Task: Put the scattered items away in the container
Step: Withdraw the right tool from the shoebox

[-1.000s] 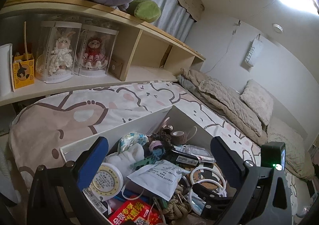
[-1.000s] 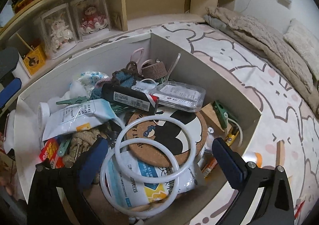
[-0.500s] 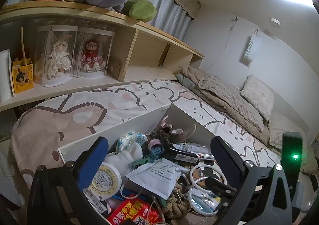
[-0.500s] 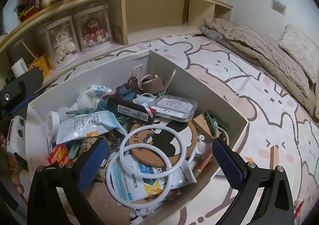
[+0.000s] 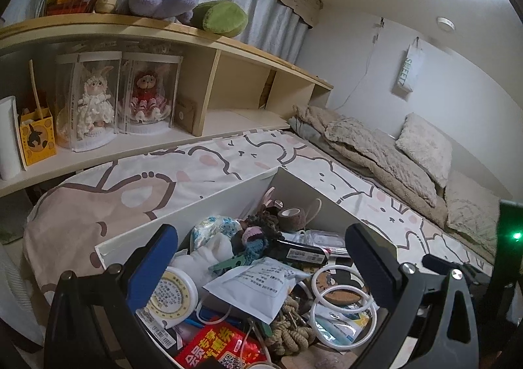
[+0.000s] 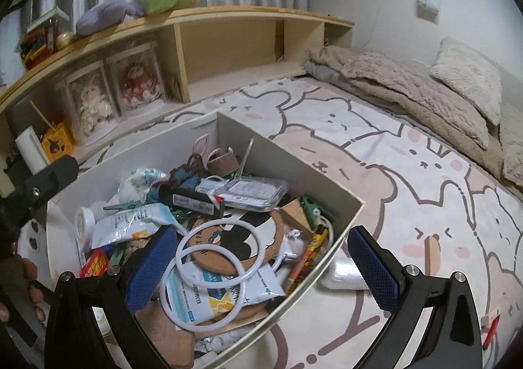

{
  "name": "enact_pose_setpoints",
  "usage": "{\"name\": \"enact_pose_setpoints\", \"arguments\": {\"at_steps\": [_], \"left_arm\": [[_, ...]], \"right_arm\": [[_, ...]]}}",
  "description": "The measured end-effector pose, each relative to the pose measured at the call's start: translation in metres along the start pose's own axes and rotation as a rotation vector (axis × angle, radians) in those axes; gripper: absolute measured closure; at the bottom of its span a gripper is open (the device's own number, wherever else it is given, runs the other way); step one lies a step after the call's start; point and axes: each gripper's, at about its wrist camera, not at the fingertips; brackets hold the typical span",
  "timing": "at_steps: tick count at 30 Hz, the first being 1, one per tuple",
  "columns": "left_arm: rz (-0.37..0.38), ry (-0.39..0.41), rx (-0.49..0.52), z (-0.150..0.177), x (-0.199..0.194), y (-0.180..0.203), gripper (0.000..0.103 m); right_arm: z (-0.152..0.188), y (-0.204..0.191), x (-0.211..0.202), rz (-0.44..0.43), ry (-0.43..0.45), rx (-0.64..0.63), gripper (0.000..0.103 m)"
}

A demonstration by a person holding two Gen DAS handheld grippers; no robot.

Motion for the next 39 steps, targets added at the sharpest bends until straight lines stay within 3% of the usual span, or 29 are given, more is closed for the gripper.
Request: {"name": "enact_pose_setpoints", "arguments": {"at_steps": [19,39], "left_arm": [[-0.028,-0.022,0.087,0.004,0.004,0.019,0.000],[-0.031,-0.032,0.151,0.009,0.006,0.042,0.000]], "right_arm": [[0.005,0.038,-0.036,0.010,0.096,0.101,0.000],[0.024,0.077,-0.059,0.037,0.122,0.187,0.000]]}}
Point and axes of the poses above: each gripper's, at about its wrist camera, not at the fingertips, and x roughly the way its jaws point, y to its right, z to its underside, and after that the axes turned 12 degrees about z, right-handed
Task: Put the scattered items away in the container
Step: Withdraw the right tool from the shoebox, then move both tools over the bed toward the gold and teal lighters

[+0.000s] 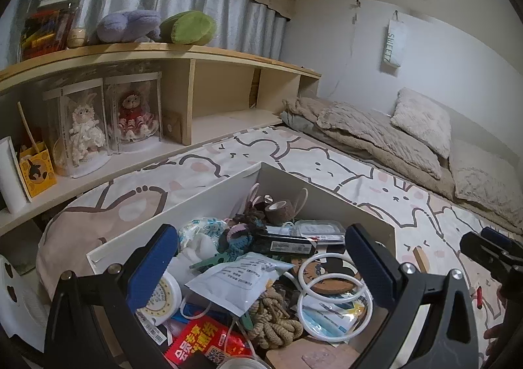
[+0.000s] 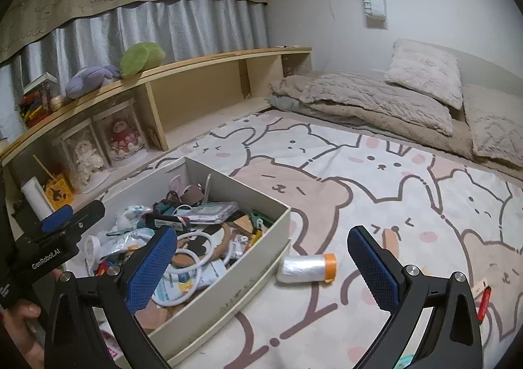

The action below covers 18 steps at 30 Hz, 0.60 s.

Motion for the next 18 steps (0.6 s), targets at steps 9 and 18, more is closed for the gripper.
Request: {"name": "enact_pose_setpoints", "arguments": {"at_steps": [9,18], "left_arm": [[0.013,-0.001,0.038,0.001,0.002,0.016,0.000],[0.054,-0.017,0.077,0.004,0.005,0.039,0.000]], "right_arm": [[0.002,0.031,-0.018,0.040,0.022,0.047,0.000],[0.008,0.069,-0.041,0.100,0.050,0.088,0.000]]}}
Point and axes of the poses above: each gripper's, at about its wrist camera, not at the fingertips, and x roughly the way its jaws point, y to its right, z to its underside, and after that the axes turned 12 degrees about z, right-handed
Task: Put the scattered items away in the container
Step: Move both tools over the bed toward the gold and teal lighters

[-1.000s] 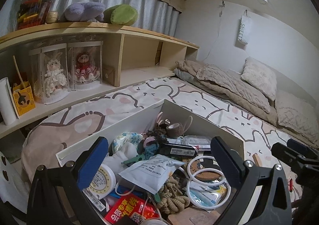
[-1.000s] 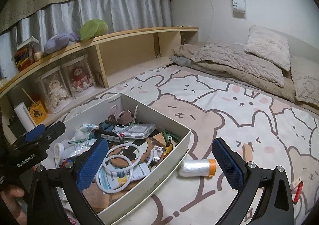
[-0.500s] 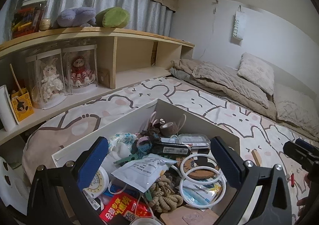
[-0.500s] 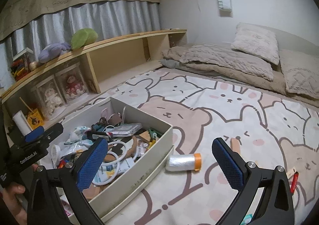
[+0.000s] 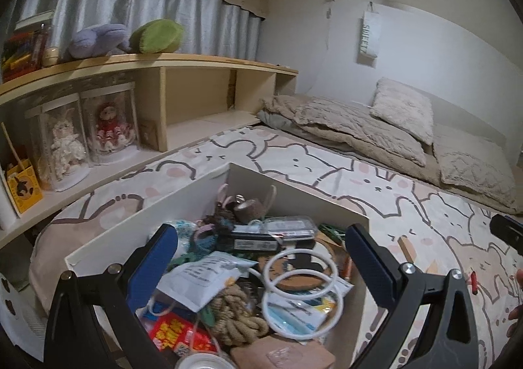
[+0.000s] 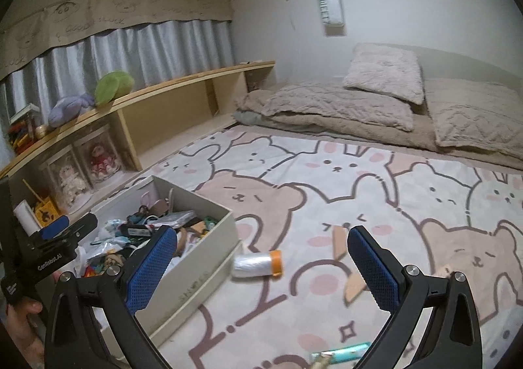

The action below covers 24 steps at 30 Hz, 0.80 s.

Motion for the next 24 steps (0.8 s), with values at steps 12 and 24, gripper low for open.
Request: {"name": "enact_pose_setpoints", "arguments": {"at_steps": [12,24], "left_arm": [[0.056,0.003,0.050,0.002,0.004,0.033,0.000],[0.141,0.022,0.085,0.004,0.005,0.068,0.000]], "right_arm": [[0.008,0.051,-0.020,0.072,0.038,0.062,0.000],[0.025,0.104,-0.035,0.140,0.062,0.135,0.000]]}}
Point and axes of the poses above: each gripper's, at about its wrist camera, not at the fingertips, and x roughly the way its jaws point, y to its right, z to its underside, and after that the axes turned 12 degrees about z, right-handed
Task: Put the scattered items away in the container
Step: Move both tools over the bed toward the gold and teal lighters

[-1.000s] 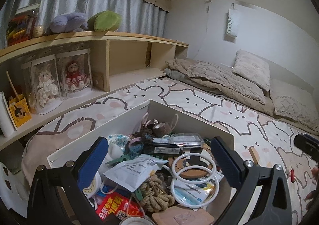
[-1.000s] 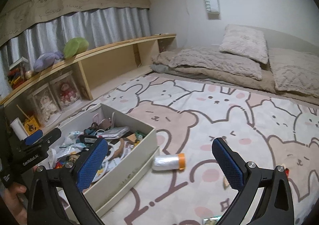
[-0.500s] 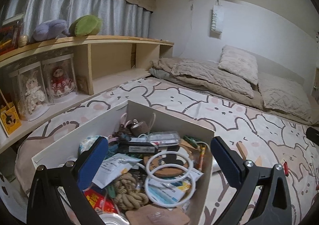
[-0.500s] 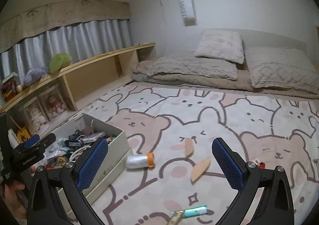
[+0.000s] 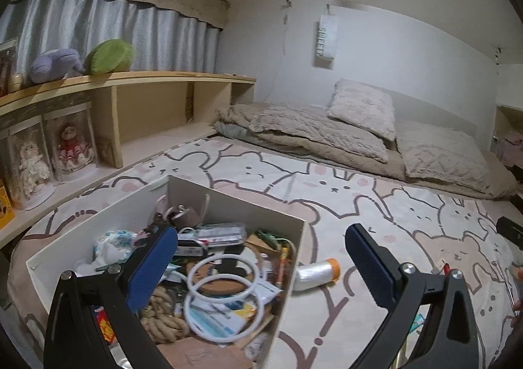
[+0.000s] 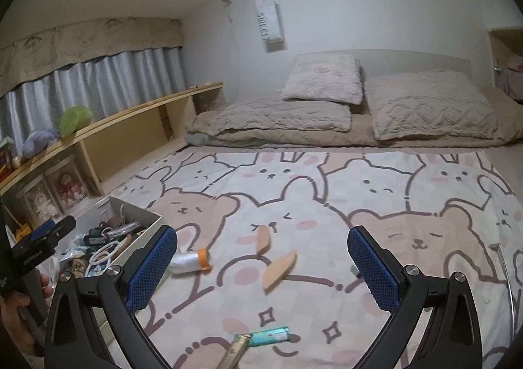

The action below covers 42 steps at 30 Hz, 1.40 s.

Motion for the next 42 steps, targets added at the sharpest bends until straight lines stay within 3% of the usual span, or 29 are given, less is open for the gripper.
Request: {"name": "enact_pose_setpoints", "arguments": {"at_steps": [7,21,42], "left_arm": [[0.026,-0.006,0.045,0.003,0.006,0.023,0.000],[0.159,-0.036,0.102,0.013,0.014,0.065,0.000],[0.346,-0.338,0.257,0.074,0.063,0.128,0.000]], "right_arm": [[0.001,0.023,-0.008,0.036,0.018,0.012,0.000],[0.015,0.060,-0.011,0.081,-0.007,0.045,0.000],[0.062,0.057,0.036,0.089,-0.213,-0.036,0.000]]}}
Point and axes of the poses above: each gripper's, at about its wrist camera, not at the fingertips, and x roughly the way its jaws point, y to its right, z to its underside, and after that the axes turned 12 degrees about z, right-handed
